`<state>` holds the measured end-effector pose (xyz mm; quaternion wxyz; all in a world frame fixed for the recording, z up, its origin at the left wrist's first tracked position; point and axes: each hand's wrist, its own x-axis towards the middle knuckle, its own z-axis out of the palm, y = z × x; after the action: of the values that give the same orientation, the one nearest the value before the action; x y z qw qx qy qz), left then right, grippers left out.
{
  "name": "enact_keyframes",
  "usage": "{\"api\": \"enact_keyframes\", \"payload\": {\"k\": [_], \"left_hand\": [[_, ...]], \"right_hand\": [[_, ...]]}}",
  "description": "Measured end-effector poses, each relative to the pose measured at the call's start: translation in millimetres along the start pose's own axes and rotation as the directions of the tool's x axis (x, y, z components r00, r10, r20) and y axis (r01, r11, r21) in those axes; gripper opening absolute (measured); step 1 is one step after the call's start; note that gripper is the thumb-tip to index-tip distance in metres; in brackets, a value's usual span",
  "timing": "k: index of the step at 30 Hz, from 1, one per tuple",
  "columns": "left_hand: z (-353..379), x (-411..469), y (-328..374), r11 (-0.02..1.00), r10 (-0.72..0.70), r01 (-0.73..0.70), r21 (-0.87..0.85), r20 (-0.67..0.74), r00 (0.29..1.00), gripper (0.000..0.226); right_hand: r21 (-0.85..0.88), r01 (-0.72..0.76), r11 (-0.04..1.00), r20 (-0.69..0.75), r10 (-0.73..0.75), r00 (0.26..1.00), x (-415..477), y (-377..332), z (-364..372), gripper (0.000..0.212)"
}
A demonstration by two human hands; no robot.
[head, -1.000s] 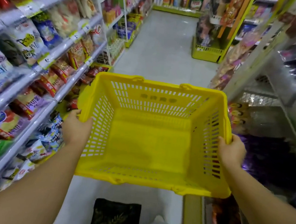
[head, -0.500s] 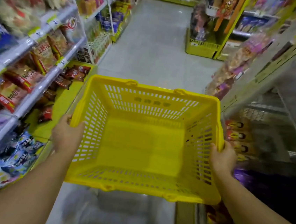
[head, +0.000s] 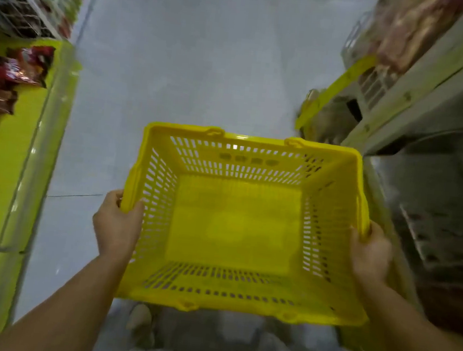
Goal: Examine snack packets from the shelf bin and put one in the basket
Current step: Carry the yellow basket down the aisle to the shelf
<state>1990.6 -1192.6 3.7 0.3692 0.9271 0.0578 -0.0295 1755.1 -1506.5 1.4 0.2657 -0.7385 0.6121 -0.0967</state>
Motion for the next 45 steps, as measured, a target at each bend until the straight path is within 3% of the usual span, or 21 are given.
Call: {"api": "enact_keyframes", "payload": {"k": [9, 15, 21, 25, 27, 29, 33, 37, 42, 45], "left_hand": [[142.7, 15.2, -94.0, 1.000, -0.005, 0.004, 0.002, 0.102, 0.995, 0.021], [184.8, 9.4, -112.9, 0.999, 0.044, -0.045, 0.011, 0.112, 0.993, 0.018], [193.5, 0.3, -105.0, 0.989, 0.059, -0.078, 0.124, 0.147, 0.987, 0.026], [196.8, -17.0, -86.9, 0.953, 0.047, -0.088, 0.289, 0.145, 0.988, 0.047], [200.0, -26.7, -63.6, 0.948, 0.132, -0.163, 0.274, 0.129, 0.983, 0.061], [204.5, -39.0, -32.8, 0.944, 0.238, -0.267, 0.193, 0.161, 0.958, 0.060], [211.4, -82.2, 35.5, 0.850, 0.527, -0.498, -0.174, 0.267, 0.807, 0.035], [201.1, -152.8, 100.4, 0.612, 0.774, -0.560, -0.558, 0.279, 0.568, 0.022], [158.3, -249.8, 159.5, 0.274, 0.959, -0.584, -0.764, 0.173, 0.224, 0.022], [122.9, -301.1, 184.6, 0.133, 0.990, -0.561, -0.817, 0.083, 0.114, 0.026]], "right_hand": [[-0.071, 0.027, 0.997, -0.015, -0.028, 0.999, 34.5, 99.7, 121.8, 0.048], [-0.088, 0.091, 0.992, -0.045, -0.095, 0.994, 51.0, 134.8, 142.2, 0.045], [-0.057, 0.054, 0.997, -0.059, -0.057, 0.997, 56.1, 153.2, 138.8, 0.043], [-0.094, 0.079, 0.992, 0.079, -0.072, 0.994, 59.2, 158.5, 122.0, 0.044], [-0.138, 0.114, 0.984, 0.171, -0.089, 0.981, 58.9, 155.4, 108.0, 0.047], [-0.170, 0.143, 0.975, 0.214, -0.106, 0.971, 54.0, 148.7, 90.7, 0.051], [-0.146, 0.230, 0.962, 0.142, -0.210, 0.967, 33.2, 127.2, 41.6, 0.045], [-0.056, 0.348, 0.936, -0.035, -0.350, 0.936, -7.5, 108.4, -30.6, 0.030], [-0.021, 0.454, 0.891, -0.287, -0.441, 0.851, -79.1, 109.8, -128.3, 0.022], [-0.005, 0.496, 0.868, -0.449, -0.445, 0.775, -120.8, 118.4, -182.5, 0.014]]}}
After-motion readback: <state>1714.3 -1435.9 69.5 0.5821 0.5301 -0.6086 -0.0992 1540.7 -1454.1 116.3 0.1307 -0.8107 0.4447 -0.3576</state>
